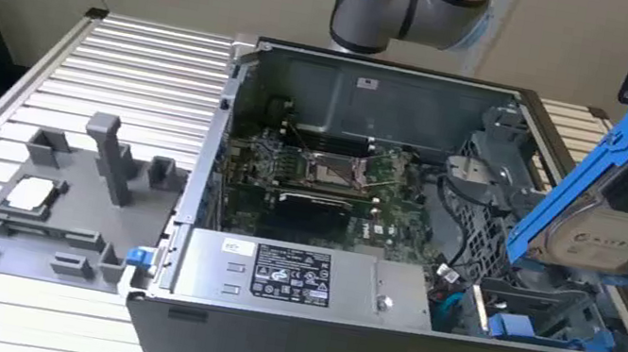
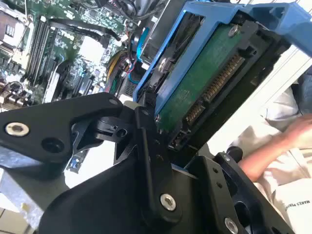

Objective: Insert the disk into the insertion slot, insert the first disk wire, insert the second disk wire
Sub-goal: 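Insert the disk into the insertion slot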

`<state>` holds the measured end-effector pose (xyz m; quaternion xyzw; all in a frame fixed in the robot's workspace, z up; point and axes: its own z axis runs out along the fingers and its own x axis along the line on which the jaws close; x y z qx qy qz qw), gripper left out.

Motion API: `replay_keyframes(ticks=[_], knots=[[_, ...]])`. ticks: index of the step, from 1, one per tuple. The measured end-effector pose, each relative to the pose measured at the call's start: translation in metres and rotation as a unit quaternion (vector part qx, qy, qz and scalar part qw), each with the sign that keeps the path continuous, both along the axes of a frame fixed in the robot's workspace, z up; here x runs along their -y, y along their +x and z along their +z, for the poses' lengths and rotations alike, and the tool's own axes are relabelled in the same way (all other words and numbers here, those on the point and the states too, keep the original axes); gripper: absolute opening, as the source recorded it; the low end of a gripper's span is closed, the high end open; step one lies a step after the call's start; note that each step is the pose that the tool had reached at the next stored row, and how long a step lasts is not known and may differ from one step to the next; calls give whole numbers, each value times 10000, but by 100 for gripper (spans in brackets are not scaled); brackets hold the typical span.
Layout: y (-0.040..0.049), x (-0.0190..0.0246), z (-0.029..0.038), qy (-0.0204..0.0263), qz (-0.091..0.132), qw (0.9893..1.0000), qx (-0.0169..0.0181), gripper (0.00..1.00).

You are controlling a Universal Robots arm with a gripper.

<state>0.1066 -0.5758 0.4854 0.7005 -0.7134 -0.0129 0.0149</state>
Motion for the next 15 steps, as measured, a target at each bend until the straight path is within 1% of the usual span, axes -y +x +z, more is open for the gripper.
replay_keyframes(ticks=[11, 15], knots=[[0, 0, 0, 0, 0, 10000, 0, 33], [0, 1, -27, -1, 0, 10000, 0, 33]])
